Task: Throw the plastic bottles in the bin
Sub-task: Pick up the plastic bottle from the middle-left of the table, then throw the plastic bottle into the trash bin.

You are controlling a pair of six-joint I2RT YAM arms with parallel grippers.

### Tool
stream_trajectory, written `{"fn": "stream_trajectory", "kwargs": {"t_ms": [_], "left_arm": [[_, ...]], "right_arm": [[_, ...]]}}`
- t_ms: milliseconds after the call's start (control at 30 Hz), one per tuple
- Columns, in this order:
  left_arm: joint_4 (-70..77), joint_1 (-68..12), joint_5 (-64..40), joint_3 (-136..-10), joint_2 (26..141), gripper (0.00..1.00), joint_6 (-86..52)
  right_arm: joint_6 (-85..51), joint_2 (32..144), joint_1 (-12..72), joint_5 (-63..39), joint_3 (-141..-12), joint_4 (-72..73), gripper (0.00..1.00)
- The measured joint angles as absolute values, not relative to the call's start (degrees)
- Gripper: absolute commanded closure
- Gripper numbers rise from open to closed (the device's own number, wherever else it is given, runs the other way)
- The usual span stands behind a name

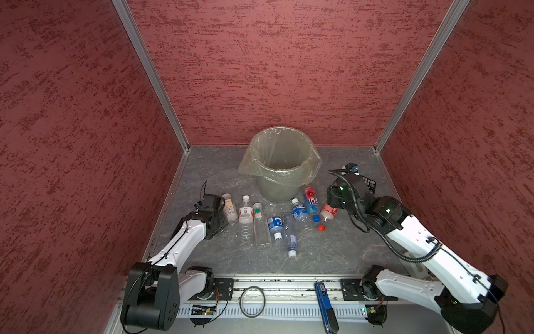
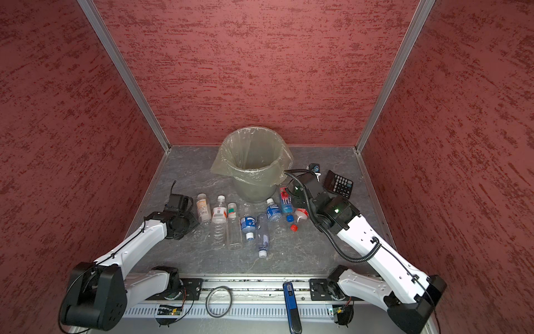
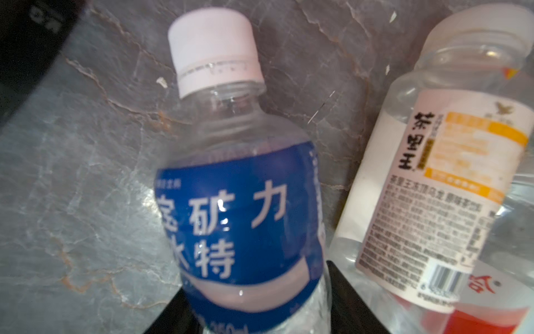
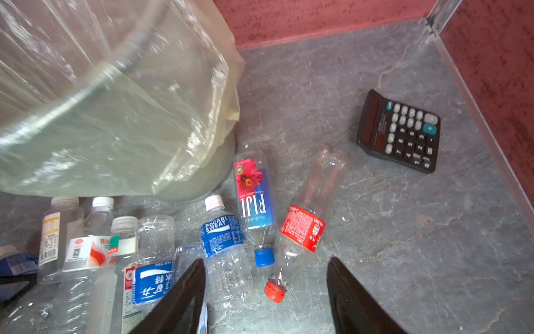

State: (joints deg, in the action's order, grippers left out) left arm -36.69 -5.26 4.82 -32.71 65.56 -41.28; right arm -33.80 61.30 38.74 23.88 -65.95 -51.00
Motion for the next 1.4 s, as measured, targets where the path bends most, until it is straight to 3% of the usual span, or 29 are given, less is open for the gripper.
{"fn": "stream_trajectory", "kwargs": {"t_ms": [333,700,900,1100,1167,1300,1400], "left_arm": [[-40.56,-6.09,3.97,-31.7,53.6,0.6,-40.62],[-43.38,-17.91,8.88,-40.25,40.03,0.65,-36.58],[-41.08,-23.4,7.38,-49.36,42.11,0.65,-30.68],[-38.11,-25.32,3.6,-67.07,54.81,0.63,-25.61],[-36.99,-25.47,2.0,-73.25,60.42,0.58,-24.4],[-36.62,-25.47,-2.85,-93.6,78.48,0.37,-22.61],[-37.39,-25.58,-4.25,-111.83,94.02,0.11,-21.39]], "right_arm": [[-37.19,58.83,36.14,18.65,-55.72,-47.51,0.33],[-41.1,56.95,34.15,15.59,-49.19,-45.19,0.3],[-41.21,54.37,33.98,16.21,-49.19,-45.25,0.29],[-41.21,53.74,33.93,16.95,-49.19,-45.3,0.29],[-41.19,53.74,33.91,16.95,-49.19,-45.28,0.29],[-41.19,54.02,33.89,16.95,-49.19,-45.21,0.29],[-41.19,54.26,33.89,16.95,-49.21,-45.3,0.29]]}}
